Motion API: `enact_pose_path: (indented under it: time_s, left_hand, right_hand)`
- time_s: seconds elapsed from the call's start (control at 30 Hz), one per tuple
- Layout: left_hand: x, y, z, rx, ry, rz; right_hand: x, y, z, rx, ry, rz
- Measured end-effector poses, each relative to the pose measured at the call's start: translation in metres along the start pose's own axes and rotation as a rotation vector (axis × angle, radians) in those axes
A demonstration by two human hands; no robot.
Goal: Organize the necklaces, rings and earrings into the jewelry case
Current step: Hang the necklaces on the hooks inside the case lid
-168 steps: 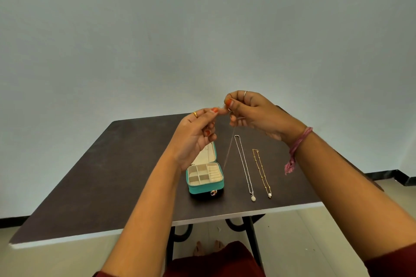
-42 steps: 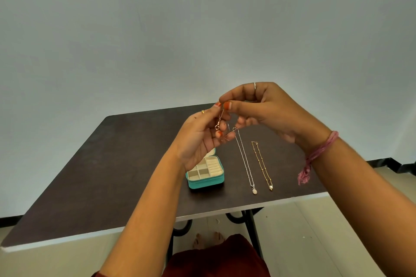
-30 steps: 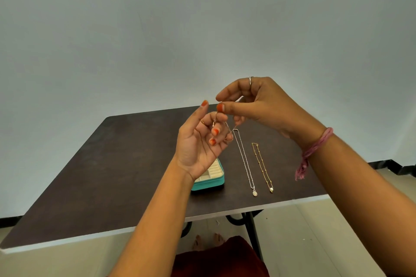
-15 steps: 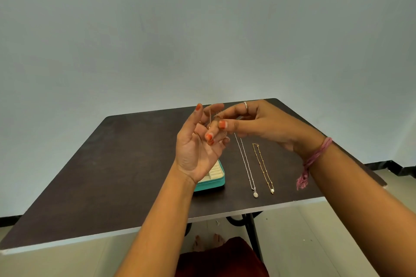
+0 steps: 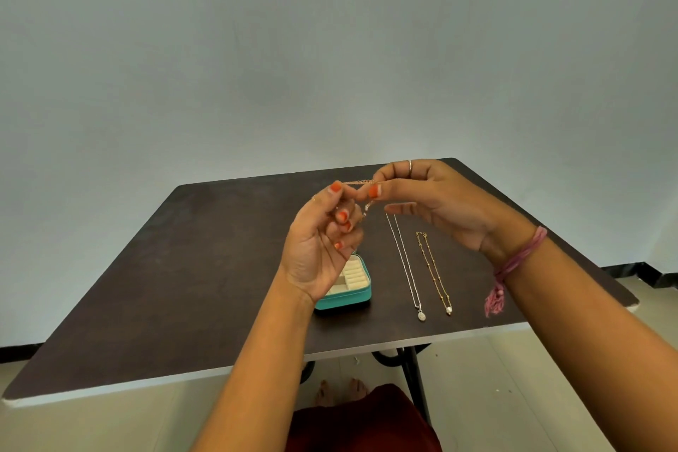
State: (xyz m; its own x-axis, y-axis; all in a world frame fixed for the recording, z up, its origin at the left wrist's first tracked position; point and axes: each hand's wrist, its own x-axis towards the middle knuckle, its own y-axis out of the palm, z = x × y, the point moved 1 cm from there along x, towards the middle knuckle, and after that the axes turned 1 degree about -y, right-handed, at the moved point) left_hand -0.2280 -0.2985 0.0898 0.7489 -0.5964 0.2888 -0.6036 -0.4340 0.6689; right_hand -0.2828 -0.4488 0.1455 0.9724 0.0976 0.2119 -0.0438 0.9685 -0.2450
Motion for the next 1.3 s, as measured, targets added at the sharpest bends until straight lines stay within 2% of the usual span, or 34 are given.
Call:
enact_pose_path:
  time_s: [0.13,0.27,0.43,0.57,0.77,0.87,0.93,1.07,1.17,1.3]
  left_hand:
    - [-0.001,0.002,0.003,0.085,0.057,-0.052]
    - [-0.002,-0.002,0.007,0.073,0.087,-0.075]
    - [-0.002,-0.009,0.015,-0.092,0.065,-0.101]
    - [-0.004,-0.007,0.017,-0.105,0.068,-0.14]
    - [-0.008,-0.004,0.018,-0.102,0.061,-0.159]
    - [-0.008,-0.004,0.019,-0.136,0.068,-0.152]
    - [-0.008,-0.004,0.02,-0.134,0.078,-0.147]
    - [-0.007,0.0,0.02,-0.077,0.125,-0.202]
    - [-0.007,0.001,0.018,-0.019,0.162,-0.254]
    - [-0.007,0.001,0.017,-0.001,0.171,-0.315]
  right_hand:
    - [0.0,0.003,-0.005,0.173,0.028,-0.016]
    - [0.001,0.005,-0.004,0.176,0.043,-0.045]
    - [0.006,0.003,0.003,-0.09,0.014,-0.063]
    - [0.011,0.004,0.012,-0.208,-0.048,-0.084]
    - [0.021,0.003,0.024,-0.777,-0.143,-0.151]
    - [0.024,0.009,0.026,-0.903,-0.174,-0.141]
    - [0.024,0.011,0.028,-0.804,-0.21,-0.157]
    - [0.02,0.015,0.032,-0.297,-0.121,-0.101]
    - [0.02,0.018,0.026,-0.181,-0.029,-0.08]
    - [0.023,0.017,0.024,-0.125,-0.01,-0.152]
